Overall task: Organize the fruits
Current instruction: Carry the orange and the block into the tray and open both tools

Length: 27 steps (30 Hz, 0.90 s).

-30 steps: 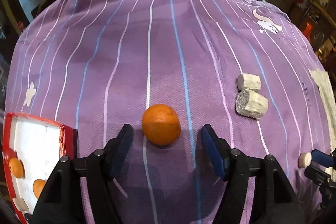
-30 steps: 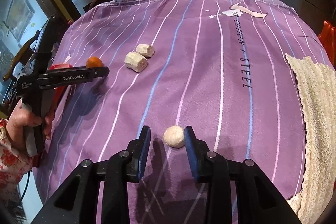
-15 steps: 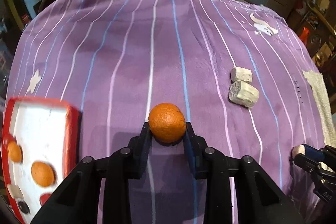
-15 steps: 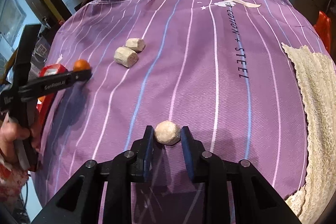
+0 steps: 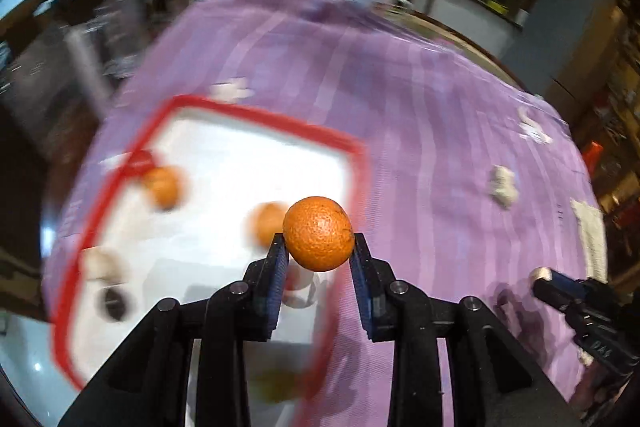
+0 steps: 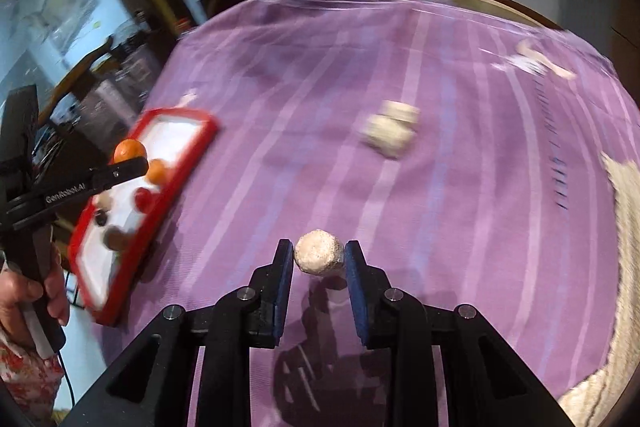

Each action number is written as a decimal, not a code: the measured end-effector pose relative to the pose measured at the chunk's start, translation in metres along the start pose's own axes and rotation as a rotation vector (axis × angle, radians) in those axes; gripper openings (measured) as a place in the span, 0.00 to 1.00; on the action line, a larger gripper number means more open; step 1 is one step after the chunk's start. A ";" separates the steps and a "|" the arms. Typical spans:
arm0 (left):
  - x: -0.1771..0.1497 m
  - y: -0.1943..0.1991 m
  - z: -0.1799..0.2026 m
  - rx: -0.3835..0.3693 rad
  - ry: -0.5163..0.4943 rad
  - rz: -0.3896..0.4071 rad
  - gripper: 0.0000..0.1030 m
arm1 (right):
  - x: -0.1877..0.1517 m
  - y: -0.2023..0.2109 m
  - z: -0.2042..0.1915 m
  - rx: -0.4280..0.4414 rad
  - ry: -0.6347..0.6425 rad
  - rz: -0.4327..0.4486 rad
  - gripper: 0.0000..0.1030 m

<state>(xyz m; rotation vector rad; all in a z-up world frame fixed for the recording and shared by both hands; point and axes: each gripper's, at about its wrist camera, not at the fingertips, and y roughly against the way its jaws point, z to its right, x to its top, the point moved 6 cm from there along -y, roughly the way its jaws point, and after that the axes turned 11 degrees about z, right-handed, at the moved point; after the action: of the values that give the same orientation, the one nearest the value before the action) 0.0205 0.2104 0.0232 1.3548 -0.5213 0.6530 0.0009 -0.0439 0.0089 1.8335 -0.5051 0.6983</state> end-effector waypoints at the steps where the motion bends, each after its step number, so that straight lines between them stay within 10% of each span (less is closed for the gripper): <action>1: -0.001 0.002 -0.013 0.018 0.008 -0.001 0.29 | 0.002 -0.003 -0.014 0.018 0.017 -0.001 0.28; 10: -0.015 0.006 -0.121 0.158 0.060 -0.052 0.29 | 0.008 -0.040 -0.140 0.162 0.154 -0.025 0.28; 27: 0.003 -0.024 -0.127 0.136 -0.006 -0.060 0.43 | -0.014 -0.104 -0.215 0.164 0.234 -0.127 0.29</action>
<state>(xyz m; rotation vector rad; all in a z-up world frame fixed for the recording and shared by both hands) 0.0356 0.3345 -0.0107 1.4948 -0.4460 0.6442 0.0081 0.1946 -0.0148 1.8857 -0.1803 0.8744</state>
